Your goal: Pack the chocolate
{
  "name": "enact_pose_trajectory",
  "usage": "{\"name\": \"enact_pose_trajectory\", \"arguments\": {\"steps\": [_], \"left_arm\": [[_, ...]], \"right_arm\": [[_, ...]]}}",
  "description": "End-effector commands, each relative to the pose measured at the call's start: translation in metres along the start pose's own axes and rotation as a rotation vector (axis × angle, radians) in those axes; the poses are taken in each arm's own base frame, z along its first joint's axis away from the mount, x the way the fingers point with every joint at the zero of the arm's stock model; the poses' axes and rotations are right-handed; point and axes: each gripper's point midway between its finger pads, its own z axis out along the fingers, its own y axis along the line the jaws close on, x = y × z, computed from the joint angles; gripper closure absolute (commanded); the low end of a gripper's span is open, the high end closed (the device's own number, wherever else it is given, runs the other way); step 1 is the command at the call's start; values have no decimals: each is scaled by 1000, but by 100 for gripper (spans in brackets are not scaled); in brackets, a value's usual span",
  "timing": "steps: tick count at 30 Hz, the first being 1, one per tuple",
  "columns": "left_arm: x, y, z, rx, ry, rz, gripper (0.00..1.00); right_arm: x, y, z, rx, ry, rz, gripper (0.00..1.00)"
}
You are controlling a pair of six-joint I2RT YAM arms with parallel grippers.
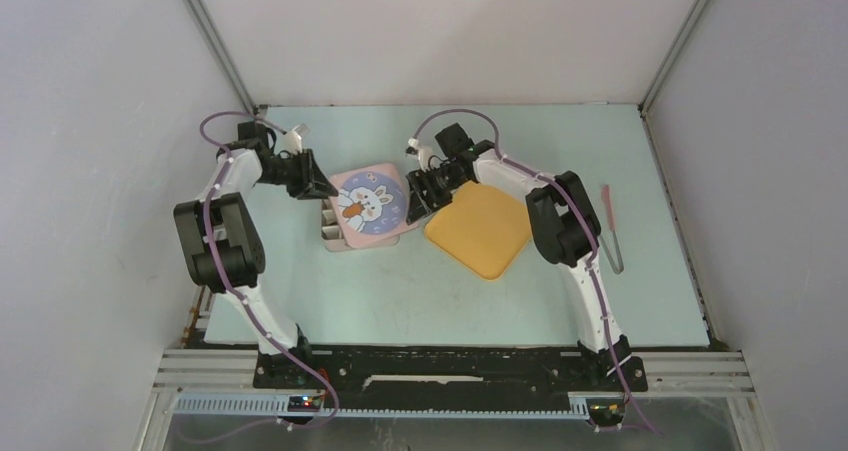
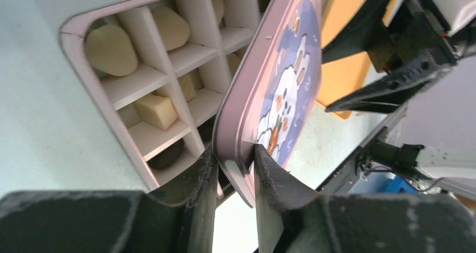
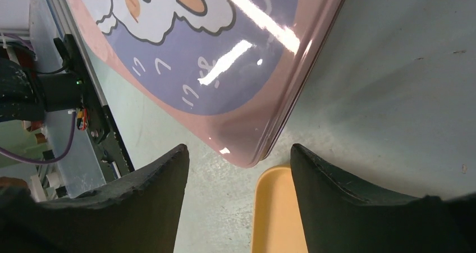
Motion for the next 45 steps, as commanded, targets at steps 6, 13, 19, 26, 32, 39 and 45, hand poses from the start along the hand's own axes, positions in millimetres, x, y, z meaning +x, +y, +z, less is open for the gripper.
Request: {"name": "enact_pose_trajectory", "arguments": {"steps": [6,13,19,26,32,39,45], "left_arm": [[-43,50,-14,-273,-124,136,53],[-46,44,-38,-362,-162,176,38],[-31,42,-35,-351,-199,185,29],[0,40,-1,-208,-104,127,27],[13,33,13,-122,-59,109,22],[44,14,22,-52,15,112,23],[76,-7,24,14,66,113,26]], "right_arm": [[-20,15,0,-29,-36,-39,36],[-23,30,10,-105,-31,-16,41],[-26,31,18,-110,-29,10,41],[-26,35,27,-117,-20,10,39],[-27,39,35,-150,-15,10,39],[-16,59,39,-228,14,15,37],[15,67,20,-237,51,39,37]]}}
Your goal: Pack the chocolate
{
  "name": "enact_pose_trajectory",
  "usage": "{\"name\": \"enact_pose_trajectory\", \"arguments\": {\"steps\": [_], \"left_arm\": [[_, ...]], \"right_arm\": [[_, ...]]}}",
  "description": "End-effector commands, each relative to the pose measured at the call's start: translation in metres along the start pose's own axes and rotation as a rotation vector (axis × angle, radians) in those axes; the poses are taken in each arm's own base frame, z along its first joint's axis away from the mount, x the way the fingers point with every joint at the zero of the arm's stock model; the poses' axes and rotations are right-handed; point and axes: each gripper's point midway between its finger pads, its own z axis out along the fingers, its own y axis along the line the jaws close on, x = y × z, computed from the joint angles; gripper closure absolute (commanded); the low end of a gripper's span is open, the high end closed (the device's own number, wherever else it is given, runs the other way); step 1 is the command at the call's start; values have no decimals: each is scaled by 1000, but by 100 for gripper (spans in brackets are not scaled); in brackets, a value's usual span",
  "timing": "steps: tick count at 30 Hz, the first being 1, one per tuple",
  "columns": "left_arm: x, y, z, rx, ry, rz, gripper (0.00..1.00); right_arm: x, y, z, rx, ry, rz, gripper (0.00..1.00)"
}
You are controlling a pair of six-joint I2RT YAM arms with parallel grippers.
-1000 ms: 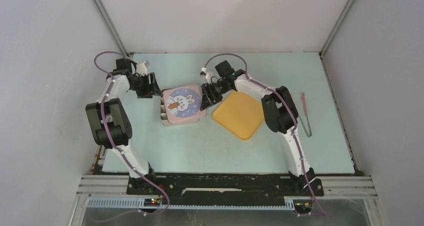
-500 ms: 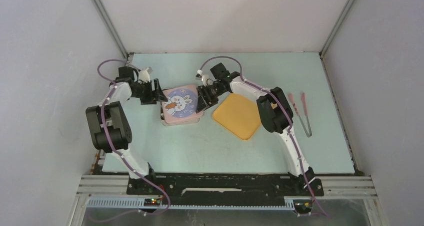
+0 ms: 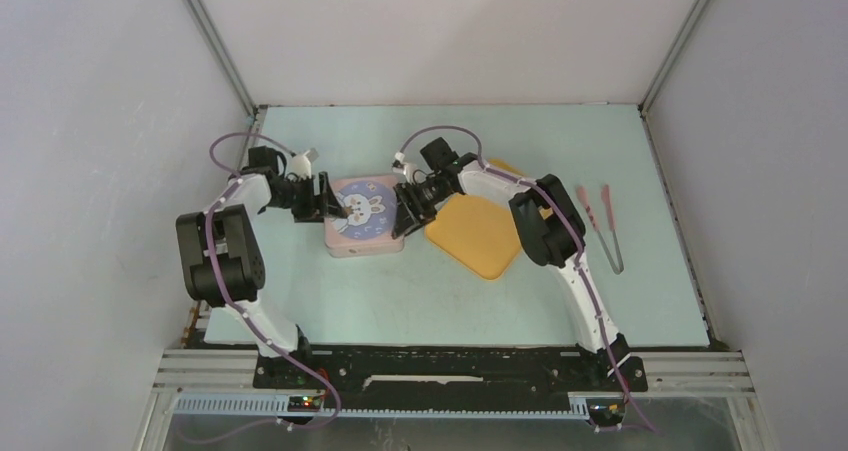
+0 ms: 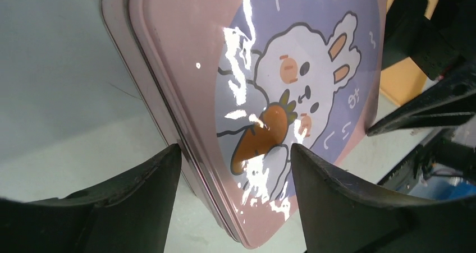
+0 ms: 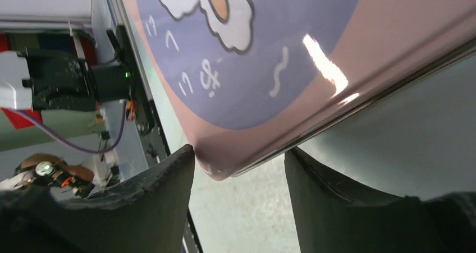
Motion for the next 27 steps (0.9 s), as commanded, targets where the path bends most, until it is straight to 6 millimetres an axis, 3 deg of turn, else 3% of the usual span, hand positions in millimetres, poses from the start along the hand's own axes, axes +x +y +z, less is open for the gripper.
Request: {"name": "enact_pose_trajectory", "arguments": {"steps": [1,6,12,16,20,27], "left_arm": [[38,-50,-2,145,74,27,26],[70,-79,6,185,138,119,27],[90,-97,14,201,161,180,27],[84,-94,17,178,156,172,28],[73,-86,18,115,145,181,30],[52,-66,8,-28,84,214,30]], "right_arm": [[14,38,-20,-71,-4,-46,37],[39,39,-46,-29,-21,-39,37],[76,31,-61,9,21,-27,37],[84,24,-63,40,31,-33,37],[76,20,-65,70,23,-51,37],[58,-2,-69,205,36,-76,40]]}}
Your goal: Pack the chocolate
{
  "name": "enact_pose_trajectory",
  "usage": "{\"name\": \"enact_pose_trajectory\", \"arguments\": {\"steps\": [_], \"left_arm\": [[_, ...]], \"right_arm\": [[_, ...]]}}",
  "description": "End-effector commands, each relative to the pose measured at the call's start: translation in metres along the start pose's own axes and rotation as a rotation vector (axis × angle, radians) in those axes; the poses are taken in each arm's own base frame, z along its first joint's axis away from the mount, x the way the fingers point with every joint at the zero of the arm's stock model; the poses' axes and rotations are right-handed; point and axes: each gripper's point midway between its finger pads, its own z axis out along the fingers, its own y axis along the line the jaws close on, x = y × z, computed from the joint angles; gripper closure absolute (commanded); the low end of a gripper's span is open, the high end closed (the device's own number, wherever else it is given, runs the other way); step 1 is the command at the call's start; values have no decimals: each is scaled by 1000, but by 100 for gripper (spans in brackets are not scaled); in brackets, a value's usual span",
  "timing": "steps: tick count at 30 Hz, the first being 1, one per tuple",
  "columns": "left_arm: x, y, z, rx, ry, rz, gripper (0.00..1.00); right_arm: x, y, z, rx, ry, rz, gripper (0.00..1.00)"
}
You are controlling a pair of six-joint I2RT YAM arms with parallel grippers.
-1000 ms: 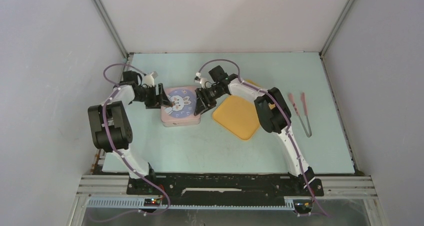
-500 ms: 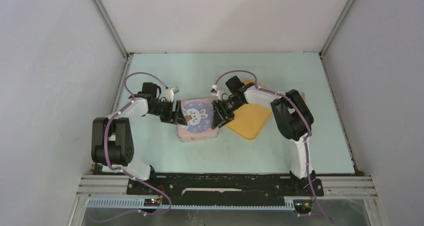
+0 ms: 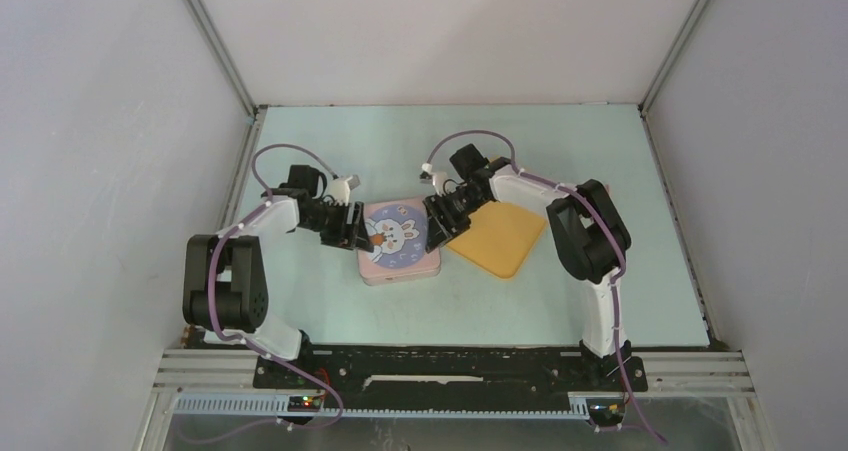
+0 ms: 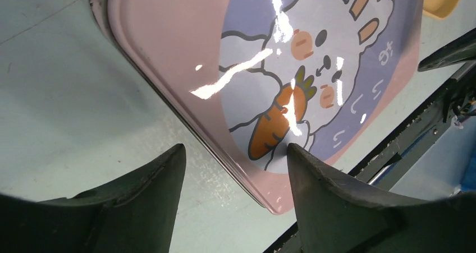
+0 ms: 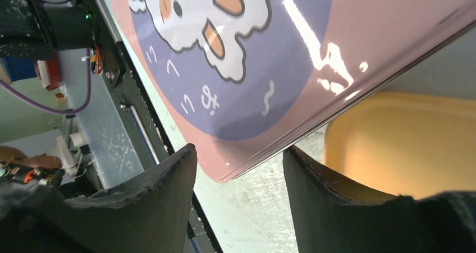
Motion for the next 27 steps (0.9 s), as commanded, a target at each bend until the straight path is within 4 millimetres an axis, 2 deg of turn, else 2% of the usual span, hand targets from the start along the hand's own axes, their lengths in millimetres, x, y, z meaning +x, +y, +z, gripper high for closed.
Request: {"name": "enact_pose_trajectory", "arguments": {"steps": [1,7,14,19,22,27], "left_arm": [[-31,9,-18,-99,-86,50,30],[-37,13,-22,-114,-112,48,30],[-56,10,-26,-102,-151,68,30],[-79,13,-25,-97,-159,92,30],[-89,13,-21,-69,-137,102,33],[-105,26,-15,-103,-145,104,36]], "right_arm": [[-24,-7,-8,93,-23,-89,40],[-36,-13,-4,160,-13,-136,41],[-45,-44,2,254,2,-104,51],[-63,-53,5,197,-18,-65,64],[-72,-52,6,141,-27,-46,65],[-76,-58,15,143,-17,-32,64]]}}
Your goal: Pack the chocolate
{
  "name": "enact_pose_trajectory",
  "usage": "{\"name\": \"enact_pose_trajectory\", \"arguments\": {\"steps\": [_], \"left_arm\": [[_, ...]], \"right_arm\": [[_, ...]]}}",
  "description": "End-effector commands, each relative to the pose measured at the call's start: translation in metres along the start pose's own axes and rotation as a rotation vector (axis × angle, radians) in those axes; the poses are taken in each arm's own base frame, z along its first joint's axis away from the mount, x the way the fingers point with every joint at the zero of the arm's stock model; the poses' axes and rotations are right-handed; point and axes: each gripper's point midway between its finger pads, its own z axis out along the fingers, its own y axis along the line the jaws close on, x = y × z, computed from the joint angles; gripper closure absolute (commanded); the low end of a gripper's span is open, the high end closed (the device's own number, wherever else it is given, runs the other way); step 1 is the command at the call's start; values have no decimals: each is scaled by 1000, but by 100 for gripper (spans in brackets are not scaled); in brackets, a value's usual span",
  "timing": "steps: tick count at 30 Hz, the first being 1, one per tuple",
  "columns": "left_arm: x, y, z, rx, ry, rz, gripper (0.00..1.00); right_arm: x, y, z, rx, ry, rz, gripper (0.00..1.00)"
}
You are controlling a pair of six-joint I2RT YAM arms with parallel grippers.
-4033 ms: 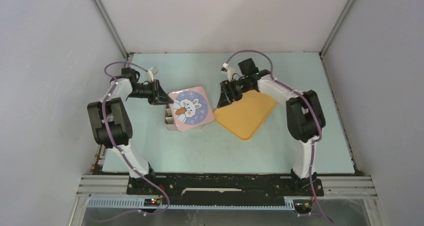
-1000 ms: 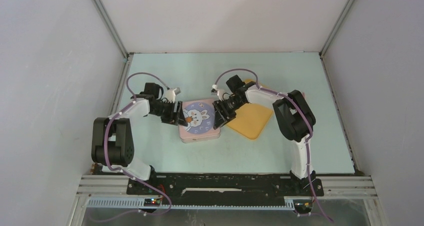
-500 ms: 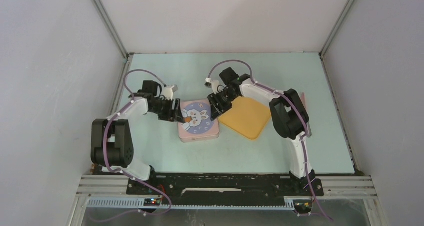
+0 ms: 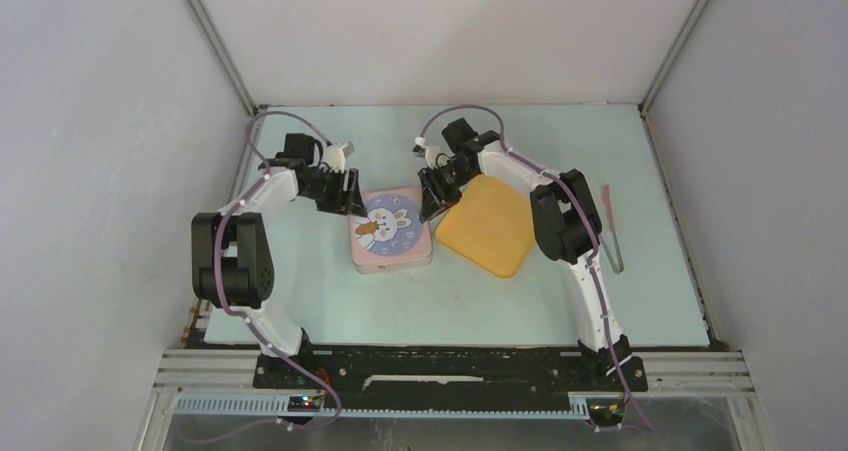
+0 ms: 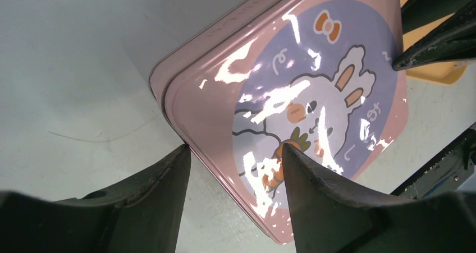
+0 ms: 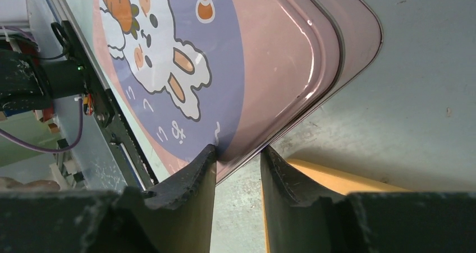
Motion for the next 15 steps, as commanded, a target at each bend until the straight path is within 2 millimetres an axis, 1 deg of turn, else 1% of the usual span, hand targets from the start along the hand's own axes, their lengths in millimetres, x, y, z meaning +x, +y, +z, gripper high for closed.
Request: {"name": "enact_pose_trajectory", "arguments": {"steps": [1,5,8,10,15], "left_arm": [[-32,4,2,-2,-56,48,36],[-43,13,9,-35,-59,33,37],[-50,17,15,-45,-59,40,38],[-52,18,21,-47,-53,42,38],[-51,14,39,-14,-28,23,38]], "right_arm": [[1,-26,22,74,26,-14,64],[3,-36,27,84,34,15,64],[4,-43,29,70,35,58,66],[6,-48,30,74,39,68,66],[7,-53,31,81,46,80,65]]}}
